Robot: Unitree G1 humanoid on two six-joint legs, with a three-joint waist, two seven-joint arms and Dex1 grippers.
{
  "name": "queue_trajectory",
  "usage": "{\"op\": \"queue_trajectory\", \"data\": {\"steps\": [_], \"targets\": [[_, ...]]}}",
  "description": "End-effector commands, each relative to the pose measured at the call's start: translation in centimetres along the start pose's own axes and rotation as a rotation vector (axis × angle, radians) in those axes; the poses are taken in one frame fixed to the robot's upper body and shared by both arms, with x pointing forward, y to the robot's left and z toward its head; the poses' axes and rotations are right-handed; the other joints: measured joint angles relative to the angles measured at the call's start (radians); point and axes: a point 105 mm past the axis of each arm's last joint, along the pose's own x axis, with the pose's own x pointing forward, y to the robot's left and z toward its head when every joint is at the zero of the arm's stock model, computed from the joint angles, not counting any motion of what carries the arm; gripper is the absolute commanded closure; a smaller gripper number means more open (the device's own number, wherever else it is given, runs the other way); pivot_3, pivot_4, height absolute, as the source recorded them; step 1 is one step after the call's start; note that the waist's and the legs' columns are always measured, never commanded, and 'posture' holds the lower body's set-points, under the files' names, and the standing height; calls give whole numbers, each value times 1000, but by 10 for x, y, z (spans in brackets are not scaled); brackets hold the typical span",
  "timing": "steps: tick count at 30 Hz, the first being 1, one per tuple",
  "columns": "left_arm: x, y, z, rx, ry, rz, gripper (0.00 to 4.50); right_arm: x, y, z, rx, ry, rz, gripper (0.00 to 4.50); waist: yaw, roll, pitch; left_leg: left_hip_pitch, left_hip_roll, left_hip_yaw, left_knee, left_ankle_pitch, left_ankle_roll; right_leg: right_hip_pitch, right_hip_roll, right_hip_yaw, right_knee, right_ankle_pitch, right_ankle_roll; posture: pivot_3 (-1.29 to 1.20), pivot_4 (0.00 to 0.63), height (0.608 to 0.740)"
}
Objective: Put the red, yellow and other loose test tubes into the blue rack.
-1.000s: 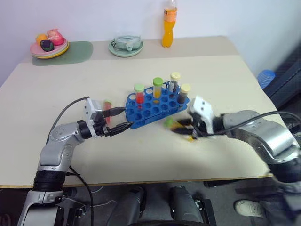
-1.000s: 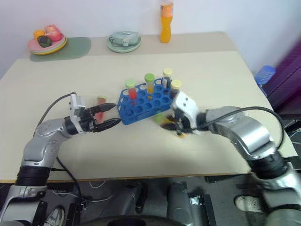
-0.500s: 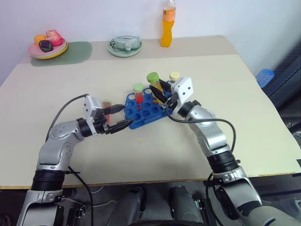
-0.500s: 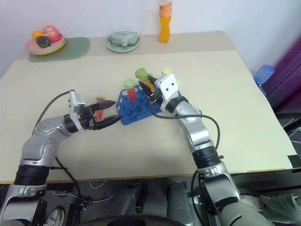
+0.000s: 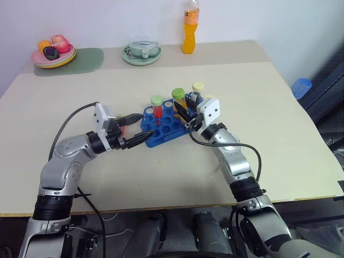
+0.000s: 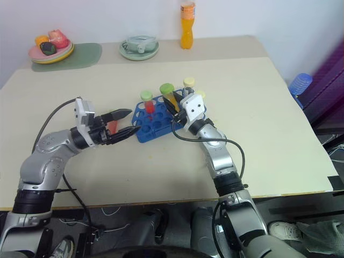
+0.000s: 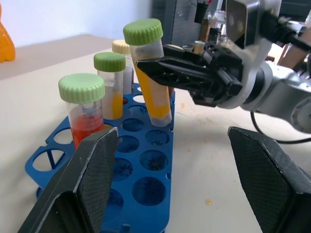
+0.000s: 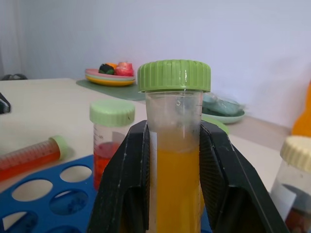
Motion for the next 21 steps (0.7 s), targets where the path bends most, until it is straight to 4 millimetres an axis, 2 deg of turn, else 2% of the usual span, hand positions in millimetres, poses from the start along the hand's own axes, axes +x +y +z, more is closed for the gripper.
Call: {"op": "queue_trajectory", "data": {"steps": [1,9,21], "targets": [[-4,-3,12,30,-29,-3,785,3,-6,7,-3,-50,-42,3732,0,0,0,0,0,0,0,0,0,0,0,0,0,0,0,0,150,740],[-8,-3,10,23,-28,3,785,0,-1,-2,48,-72,-62,3732,0,0,0,1,0,0,0,0,-1,0,1,0,0,0,-1,0,150,740],[-8,-3,13,9,-47,9,785,-17,7,-31,29,-57,-95,3732,-1,0,0,5,1,0,-3,1,-1,0,1,1,0,0,-1,0,150,740]]}}
